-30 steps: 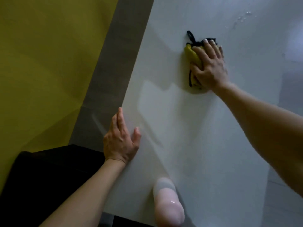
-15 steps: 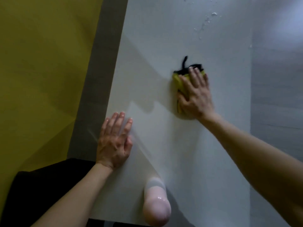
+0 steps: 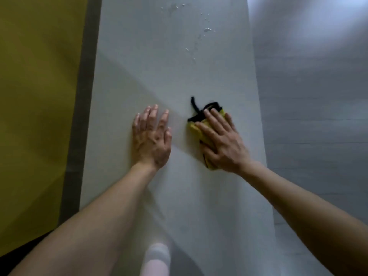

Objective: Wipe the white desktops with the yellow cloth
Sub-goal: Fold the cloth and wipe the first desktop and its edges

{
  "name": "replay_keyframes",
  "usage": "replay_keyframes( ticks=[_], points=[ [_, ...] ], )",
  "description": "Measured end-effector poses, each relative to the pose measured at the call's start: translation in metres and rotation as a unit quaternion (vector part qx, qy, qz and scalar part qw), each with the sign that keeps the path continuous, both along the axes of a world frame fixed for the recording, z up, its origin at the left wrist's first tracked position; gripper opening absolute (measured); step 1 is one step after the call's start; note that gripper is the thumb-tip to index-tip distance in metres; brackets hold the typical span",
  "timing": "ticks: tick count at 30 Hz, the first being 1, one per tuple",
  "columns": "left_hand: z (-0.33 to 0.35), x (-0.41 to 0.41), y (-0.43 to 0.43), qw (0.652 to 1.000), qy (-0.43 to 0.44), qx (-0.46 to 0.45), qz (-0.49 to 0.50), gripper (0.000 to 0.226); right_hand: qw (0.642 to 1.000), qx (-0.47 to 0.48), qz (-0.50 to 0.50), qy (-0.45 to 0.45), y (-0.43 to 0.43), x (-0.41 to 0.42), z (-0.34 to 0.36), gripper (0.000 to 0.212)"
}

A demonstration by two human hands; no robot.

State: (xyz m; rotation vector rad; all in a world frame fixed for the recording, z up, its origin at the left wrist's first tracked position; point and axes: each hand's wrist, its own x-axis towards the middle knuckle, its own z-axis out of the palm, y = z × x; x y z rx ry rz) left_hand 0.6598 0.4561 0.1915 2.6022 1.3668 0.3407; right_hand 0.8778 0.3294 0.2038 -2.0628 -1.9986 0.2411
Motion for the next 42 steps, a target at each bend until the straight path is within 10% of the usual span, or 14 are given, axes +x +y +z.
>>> replay_keyframes(
  ticks=[4,11,17,25,31,38,42],
  points=[
    [-0.006,-0.002,0.0,0.999,0.017,0.038,0.0,0.059,0.969,-0.032,0.246,-0.008,-0.022,0.041,0.006,0.067],
    [-0.009,0.0,0.0,0.999,0.025,0.047,0.007,0.062,0.989,-0.012,-0.149,-0.007,0.062,0.103,-0.009,0.069],
    [-0.006,0.003,-0.002,0.998,0.025,0.065,-0.008,0.06,0.962,-0.031,0.271,-0.001,-0.001,0.06,0.0,0.064],
    [-0.01,0.002,0.003,0.997,0.034,0.068,-0.009,0.063,0.984,-0.003,-0.177,-0.01,0.118,0.131,-0.013,0.07],
    [-0.008,0.005,0.001,0.997,0.035,0.07,-0.01,0.061,0.956,-0.016,0.293,0.009,0.025,0.061,0.001,0.064],
    [-0.008,0.004,0.0,0.997,0.034,0.065,-0.003,0.061,0.987,-0.025,-0.16,-0.008,0.109,0.159,-0.01,0.074],
    [-0.006,0.003,-0.001,0.997,0.042,0.06,-0.003,0.062,0.998,0.039,-0.048,0.03,0.056,0.056,-0.011,0.069]
  ],
)
